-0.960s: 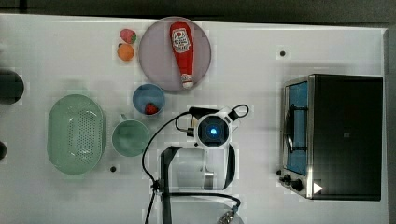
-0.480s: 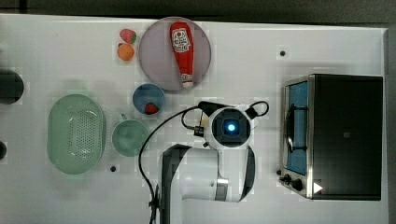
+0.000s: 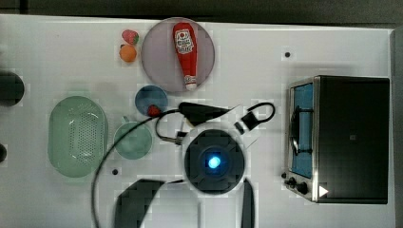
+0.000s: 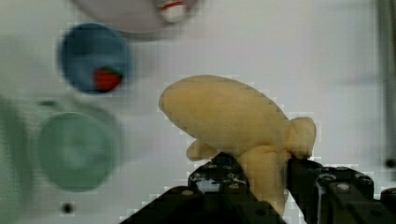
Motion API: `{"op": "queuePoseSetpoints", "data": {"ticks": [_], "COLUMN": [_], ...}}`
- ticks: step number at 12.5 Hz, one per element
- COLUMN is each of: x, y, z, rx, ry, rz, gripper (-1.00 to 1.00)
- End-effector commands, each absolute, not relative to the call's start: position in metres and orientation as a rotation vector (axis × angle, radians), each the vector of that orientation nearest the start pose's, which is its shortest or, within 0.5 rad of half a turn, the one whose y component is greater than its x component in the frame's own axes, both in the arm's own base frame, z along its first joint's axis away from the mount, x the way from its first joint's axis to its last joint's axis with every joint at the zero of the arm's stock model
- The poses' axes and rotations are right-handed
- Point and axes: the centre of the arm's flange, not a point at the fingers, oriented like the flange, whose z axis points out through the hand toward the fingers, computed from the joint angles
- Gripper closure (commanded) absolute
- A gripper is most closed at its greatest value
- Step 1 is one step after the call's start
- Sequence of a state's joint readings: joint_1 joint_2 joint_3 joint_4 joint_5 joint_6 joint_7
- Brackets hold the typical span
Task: Pick Banana and place it in mug.
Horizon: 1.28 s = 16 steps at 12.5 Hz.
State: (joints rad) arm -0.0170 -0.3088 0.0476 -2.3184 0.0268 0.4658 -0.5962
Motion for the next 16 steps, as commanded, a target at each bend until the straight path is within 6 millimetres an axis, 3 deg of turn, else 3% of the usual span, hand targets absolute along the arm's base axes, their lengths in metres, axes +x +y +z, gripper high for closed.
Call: {"op": "queuePoseSetpoints", "data": {"ticks": [1,5,9,12,16], "x": [0.448,0.434,0.433,0.438,0.447], "y": [0.092,0.172,0.224,0.247,0.249], "z": [0.44,0.429,0.397,0.363,0.324], "rx": [-3.042,-3.017,-2.981,-2.949,-3.011], "ry": [0.438,0.685,0.801,0.91,0.879], "rz": [0.129,0.128,0.093,0.073,0.033], "gripper": [0.37,0.37,0.37,0.37,0.37]}}
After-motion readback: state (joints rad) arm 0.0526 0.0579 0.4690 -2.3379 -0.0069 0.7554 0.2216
